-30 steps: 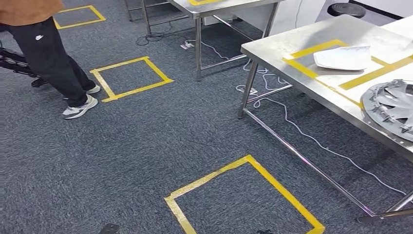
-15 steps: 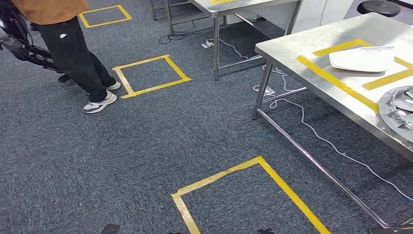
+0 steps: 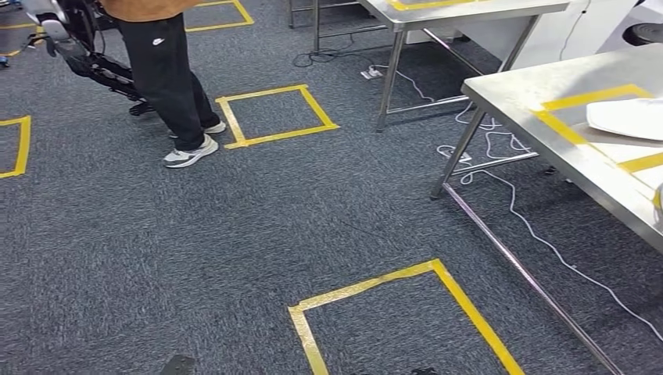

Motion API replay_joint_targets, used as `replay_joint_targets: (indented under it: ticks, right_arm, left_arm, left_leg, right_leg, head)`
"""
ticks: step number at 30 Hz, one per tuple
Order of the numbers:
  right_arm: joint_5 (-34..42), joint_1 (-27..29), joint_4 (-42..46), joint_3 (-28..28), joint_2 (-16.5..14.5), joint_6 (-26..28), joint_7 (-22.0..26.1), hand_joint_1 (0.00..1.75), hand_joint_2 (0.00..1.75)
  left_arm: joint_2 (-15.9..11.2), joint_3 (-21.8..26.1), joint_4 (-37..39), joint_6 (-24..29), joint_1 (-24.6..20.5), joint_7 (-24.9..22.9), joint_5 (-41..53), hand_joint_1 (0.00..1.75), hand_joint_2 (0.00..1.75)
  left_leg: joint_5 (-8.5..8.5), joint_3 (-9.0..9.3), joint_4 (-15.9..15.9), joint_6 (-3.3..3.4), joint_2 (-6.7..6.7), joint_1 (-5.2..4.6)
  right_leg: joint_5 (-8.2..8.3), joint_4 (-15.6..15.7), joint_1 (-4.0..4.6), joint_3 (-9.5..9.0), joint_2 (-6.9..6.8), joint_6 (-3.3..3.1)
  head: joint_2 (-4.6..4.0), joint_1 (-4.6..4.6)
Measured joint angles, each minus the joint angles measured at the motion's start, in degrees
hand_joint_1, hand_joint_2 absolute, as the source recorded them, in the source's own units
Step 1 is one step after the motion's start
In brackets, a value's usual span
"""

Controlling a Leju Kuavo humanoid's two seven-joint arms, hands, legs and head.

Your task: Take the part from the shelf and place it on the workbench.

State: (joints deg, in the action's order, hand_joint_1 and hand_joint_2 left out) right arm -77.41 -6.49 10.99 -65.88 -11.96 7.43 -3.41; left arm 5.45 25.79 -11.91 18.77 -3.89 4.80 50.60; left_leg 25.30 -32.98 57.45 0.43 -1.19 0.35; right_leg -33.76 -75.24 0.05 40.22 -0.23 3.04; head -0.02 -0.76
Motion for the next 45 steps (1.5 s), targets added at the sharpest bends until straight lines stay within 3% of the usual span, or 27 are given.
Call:
replay_joint_targets:
  ticks: [1, 3, 5, 9, 11, 13, 14, 15, 17, 19, 21, 23, 25, 26, 28, 30, 31, 32, 33, 35, 38, 40, 42, 44, 45]
  right_arm:
    - [0.0, 0.01, 0.0, 0.0, 0.0, 0.01, 0.0, 0.0, 0.0]
    - [-0.01, -0.03, 0.0, 0.0, 0.0, 0.02, 0.04, 0.0, 0.0]
    - [-0.05, -0.11, 0.0, 0.0, -0.01, 0.01, 0.1, 0.0, 0.0]
    - [-0.31, -0.16, 0.01, 0.0, -0.02, -0.07, 0.21, 0.0, 0.0]
    - [-0.38, -0.19, 0.01, 0.0, -0.02, -0.12, 0.32, 0.0, 0.0]
    - [-0.33, -0.14, 0.0, 0.0, -0.02, -0.22, 0.39, 0.0, 0.0]
    - [-0.27, -0.1, 0.0, 0.0, -0.02, -0.3, 0.4, 0.0, 0.0]
    - [-0.2, -0.08, 0.0, 0.0, -0.02, -0.36, 0.42, 0.0, 0.0]
    - [-0.1, -0.12, 0.0, 0.0, -0.02, -0.46, 0.47, 0.0, 0.0]
    - [-0.06, -0.17, 0.0, 0.0, -0.02, -0.55, 0.54, 0.0, 0.0]
    - [-0.02, -0.2, 0.0, 0.0, -0.02, -0.62, 0.57, 0.0, 0.0]
    - [0.01, -0.26, 0.0, 0.0, -0.02, -0.65, 0.57, 0.0, 0.0]
    - [0.03, -0.31, 0.0, 0.0, -0.02, -0.67, 0.53, 0.0, 0.0]
    - [0.04, -0.31, 0.0, 0.0, -0.02, -0.67, 0.51, 0.0, 0.0]
    - [0.04, -0.21, 0.0, 0.0, -0.02, -0.68, 0.45, 0.0, 0.0]
    - [0.04, -0.08, 0.0, 0.0, -0.02, -0.68, 0.39, 0.0, 0.0]
    - [0.03, -0.04, 0.0, -0.01, -0.02, -0.68, 0.35, 0.0, 0.0]
    - [0.02, -0.03, 0.0, -0.01, -0.02, -0.68, 0.31, 0.0, 0.0]
    - [0.0, -0.05, 0.0, -0.01, -0.02, -0.7, 0.23, 0.0, 0.0]
    - [-0.08, -0.09, 0.0, 0.0, -0.04, -0.76, 0.1, 0.0, 0.0]
    - [-0.32, -0.07, 0.0, 0.0, -0.09, -0.83, -0.02, 0.0, 0.0]
    - [-0.43, -0.05, 0.0, 0.0, -0.12, -0.83, -0.04, 0.0, 0.0]
    - [-0.53, -0.03, 0.0, 0.0, -0.13, -0.83, -0.03, 0.0, 0.0]
    - [-0.63, 0.09, 0.0, 0.0, -0.13, -0.83, -0.03, 0.0, 0.0]
    - [-0.68, 0.15, 0.0, 0.0, -0.13, -0.83, -0.02, 0.0, 0.0]
  left_arm:
    - [-0.01, -0.01, 0.0, 0.1, 0.03, 0.01, 0.08, 0.0, 0.0]
    - [-0.01, -0.06, 0.0, 0.54, 0.0, 0.0, 0.38, 0.0, 0.0]
    - [-0.02, -0.1, 0.0, 0.8, -0.06, -0.03, 0.61, 0.0, 0.0]
    - [-0.16, -0.08, 0.0, -0.46, 0.08, -0.19, 0.33, 0.0, 1.75]
    - [-0.22, 0.0, 0.0, -1.39, -0.06, -0.04, -0.23, 0.0, 1.75]
    - [-0.2, 0.25, 0.0, -2.61, -0.25, 0.69, -1.31, 0.0, 1.75]
    - [-0.21, 0.45, 0.0, -3.3, -0.28, 1.17, -1.92, 0.0, 1.75]
    - [-0.26, 0.67, 0.0, -3.92, -0.27, 1.58, -2.45, 0.0, 1.75]
    - [-0.46, 0.98, 0.0, -4.73, -0.31, 2.09, -3.01, 0.0, 0.87]
    - [-0.62, 1.15, 0.0, -4.98, -0.56, 2.26, -3.13, 0.0, 0.0]
    - [-0.63, 1.49, 0.0, -5.02, -0.9, 2.34, -3.14, 0.0, 0.0]
    - [-0.63, 1.85, 0.0, -5.02, -0.9, 2.39, -3.17, 0.0, 0.0]
    - [-0.75, 2.02, 0.0, -5.07, -0.78, 2.41, -3.24, 0.0, 0.0]
    - [-0.83, 2.07, 0.0, -5.16, -0.81, 2.41, -3.28, 0.0, 0.0]
    - [-0.96, 2.16, 0.0, -5.39, -0.89, 2.41, -3.37, 0.0, 0.0]
    - [-0.99, 2.28, 0.0, -5.47, -0.77, 2.41, -3.43, 0.0, 0.0]
    - [-0.99, 2.34, 0.0, -5.49, -0.67, 2.41, -3.44, 0.0, 0.0]
    - [-1.01, 2.38, 0.0, -5.5, -0.58, 2.39, -3.44, 0.0, 0.0]
    - [-1.0, 2.4, 0.0, -5.52, -0.52, 2.34, -3.44, 0.0, 0.0]
    - [-0.98, 2.43, 0.0, -5.6, -0.46, 2.14, -3.43, 0.0, 0.0]
    - [-0.98, 2.49, 0.0, -5.84, -0.17, 1.72, -3.39, 0.0, 0.0]
    - [-0.98, 2.6, 0.0, -5.97, 0.04, 1.52, -3.33, 0.0, 0.0]
    - [-0.94, 2.81, 0.0, -6.03, 0.02, 1.45, -3.28, 0.0, 0.0]
    - [-0.83, 3.0, 0.0, -6.09, -0.01, 1.44, -3.25, 0.0, 0.0]
    - [-0.79, 3.07, 0.0, -6.13, 0.06, 1.43, -3.25, 0.0, 0.0]
  left_leg:
    - [0.0, 0.06, 0.0, -0.01, -0.44, 0.01]
    - [0.03, 0.18, 0.05, -0.22, -1.26, -0.02]
    - [0.0, 0.04, 0.17, -0.74, -1.93, -0.13]
    - [0.04, -0.42, 0.27, -2.06, -2.18, 0.1]
    - [2.55, -2.16, 3.9, -2.52, -0.93, 0.07]
    - [6.09, -5.54, 10.97, -2.85, 0.05, 0.04]
    - [7.03, -6.9, 13.82, -2.97, 0.19, 0.06]
    - [6.91, -7.42, 14.95, -3.04, 0.25, 0.07]
    - [3.93, -5.43, 11.28, -3.08, 0.7, 0.11]
    - [0.88, -1.6, 4.09, -2.97, 2.23, 0.06]
    - [0.17, 0.2, 0.31, -2.37, 3.11, -0.1]
    - [0.19, 0.16, -0.11, -1.47, 2.58, -0.19]
    - [0.05, 0.2, -0.23, -0.74, 2.02, -0.09]
    - [-0.02, 0.22, -0.28, -0.4, 1.71, 0.0]
    - [-0.04, 0.2, -0.28, 0.0, 1.0, -0.01]
    - [-0.03, 0.21, -0.28, 0.1, 0.23, -0.06]
    - [-0.03, 0.25, -0.28, 0.1, -0.17, -0.07]
    - [-0.03, 0.31, -0.28, 0.07, -0.58, -0.06]
    - [-0.02, 0.38, -0.28, 0.0, -0.97, -0.05]
    - [-0.02, 0.3, -0.16, -0.48, -1.71, -0.18]
    - [-0.39, 0.01, -0.39, -1.57, -2.51, -0.07]
    - [0.28, -0.4, 0.25, -2.18, -1.88, 0.05]
    - [3.24, -2.54, 4.82, -2.59, -0.48, 0.02]
    - [6.58, -5.98, 12.07, -2.87, 0.15, 0.03]
    - [7.17, -7.11, 14.45, -2.97, 0.22, 0.04]
  right_leg:
    - [1.56, 1.91, -0.03, -0.81, 0.07, -0.1]
    - [5.37, 9.69, -0.18, -4.51, 1.15, -0.3]
    - [7.03, 15.12, -0.34, -7.18, 2.42, -0.56]
    - [7.47, 16.26, -0.25, -7.49, 1.94, -1.9]
    - [7.75, 16.66, -0.37, -7.56, 1.18, -2.57]
    - [7.75, 16.7, -0.28, -7.47, 0.35, -2.84]
    - [7.73, 16.7, -0.25, -7.44, -0.07, -2.87]
    - [7.71, 16.7, -0.24, -7.42, -0.44, -2.88]
    - [7.66, 16.69, -0.29, -7.51, -1.09, -2.79]
    - [7.49, 16.53, -0.14, -7.6, -1.62, -2.36]
    - [7.38, 16.4, 0.19, -7.59, -2.13, -1.75]
    - [7.36, 16.5, 0.24, -7.65, -2.67, -1.18]
    - [6.3, 15.22, 0.05, -7.15, -2.13, -0.53]
    - [4.99, 13.03, -0.03, -6.17, -1.53, -0.25]
    - [1.48, 5.61, -0.09, -2.7, -0.43, 0.04]
    - [0.14, 0.53, -0.08, -0.09, -0.1, 0.02]
    - [1.03, 0.99, -0.08, -0.19, -0.03, -0.08]
    - [2.78, 3.6, -0.1, -1.38, 0.14, -0.24]
    - [4.8, 7.47, -0.16, -3.27, 0.65, -0.39]
    - [7.07, 14.22, -0.32, -6.62, 2.02, -0.67]
    - [7.36, 16.23, -0.19, -7.5, 2.38, -1.32]
    - [7.69, 16.56, -0.23, -7.53, 1.79, -2.06]
    - [7.87, 16.82, -0.33, -7.55, 1.01, -2.61]
    - [7.83, 16.84, -0.25, -7.48, 0.17, -2.84]
    - [7.8, 16.83, -0.23, -7.46, -0.22, -2.87]
  head:
    - [0.0, 0.0]
    - [0.0, -0.03]
    - [0.0, -0.03]
    - [0.0, 0.07]
    - [0.0, 0.28]
    - [0.0, 0.44]
    - [0.0, 0.44]
    - [0.0, 0.44]
    - [0.0, 0.45]
    - [0.0, 0.54]
    - [0.01, 0.49]
    - [0.01, 0.32]
    - [0.0, 0.1]
    - [0.0, -0.01]
    - [0.0, -0.31]
    - [0.0, -0.4]
    - [0.0, -0.43]
    - [0.0, -0.43]
    - [0.0, -0.43]
    - [0.0, -0.39]
    - [0.0, -0.33]
    - [0.0, -0.23]
    - [0.0, -0.03]
    - [0.0, 0.04]
    - [0.0, 0.05]
